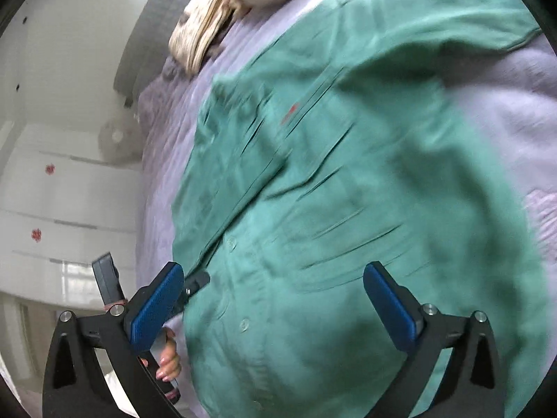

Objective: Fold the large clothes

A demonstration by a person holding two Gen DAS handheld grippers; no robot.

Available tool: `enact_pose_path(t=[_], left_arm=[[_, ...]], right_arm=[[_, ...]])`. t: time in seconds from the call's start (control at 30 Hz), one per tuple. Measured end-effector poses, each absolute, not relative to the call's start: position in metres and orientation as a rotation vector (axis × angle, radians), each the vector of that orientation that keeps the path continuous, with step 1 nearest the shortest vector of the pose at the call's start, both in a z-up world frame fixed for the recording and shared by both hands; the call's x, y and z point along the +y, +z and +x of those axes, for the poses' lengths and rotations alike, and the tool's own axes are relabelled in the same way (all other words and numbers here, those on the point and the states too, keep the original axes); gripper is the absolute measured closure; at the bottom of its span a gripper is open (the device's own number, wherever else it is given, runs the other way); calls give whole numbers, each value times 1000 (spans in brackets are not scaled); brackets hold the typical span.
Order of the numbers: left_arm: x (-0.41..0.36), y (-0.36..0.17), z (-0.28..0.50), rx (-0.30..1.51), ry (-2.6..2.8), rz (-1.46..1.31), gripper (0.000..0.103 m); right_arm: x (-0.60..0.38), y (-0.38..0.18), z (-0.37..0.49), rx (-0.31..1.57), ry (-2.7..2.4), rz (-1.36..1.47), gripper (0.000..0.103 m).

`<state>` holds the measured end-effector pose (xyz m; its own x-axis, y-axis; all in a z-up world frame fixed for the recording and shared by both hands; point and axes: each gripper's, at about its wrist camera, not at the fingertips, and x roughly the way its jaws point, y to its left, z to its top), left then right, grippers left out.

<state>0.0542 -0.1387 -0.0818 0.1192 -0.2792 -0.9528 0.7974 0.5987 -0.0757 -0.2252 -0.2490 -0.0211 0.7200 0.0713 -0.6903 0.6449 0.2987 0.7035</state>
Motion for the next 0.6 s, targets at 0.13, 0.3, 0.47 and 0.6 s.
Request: enact_pose_path(t=[0.13, 0.3, 0.47, 0.6], left_arm=[[-167, -82, 31, 1209, -879, 554, 1], [-201, -79, 5, 1210, -928, 568, 1], [-231, -78, -19, 1208, -980, 579, 1], [-253, -78, -38, 1193, -1002, 598, 1]], right_arm=[[-285, -14, -266, 660, -489, 1232, 0], [-327, -16, -311, 601, -578, 1262, 0], [-363, -24, -349, 561, -665, 1282, 0], [-392, -32, -381, 506, -726, 1330, 0]])
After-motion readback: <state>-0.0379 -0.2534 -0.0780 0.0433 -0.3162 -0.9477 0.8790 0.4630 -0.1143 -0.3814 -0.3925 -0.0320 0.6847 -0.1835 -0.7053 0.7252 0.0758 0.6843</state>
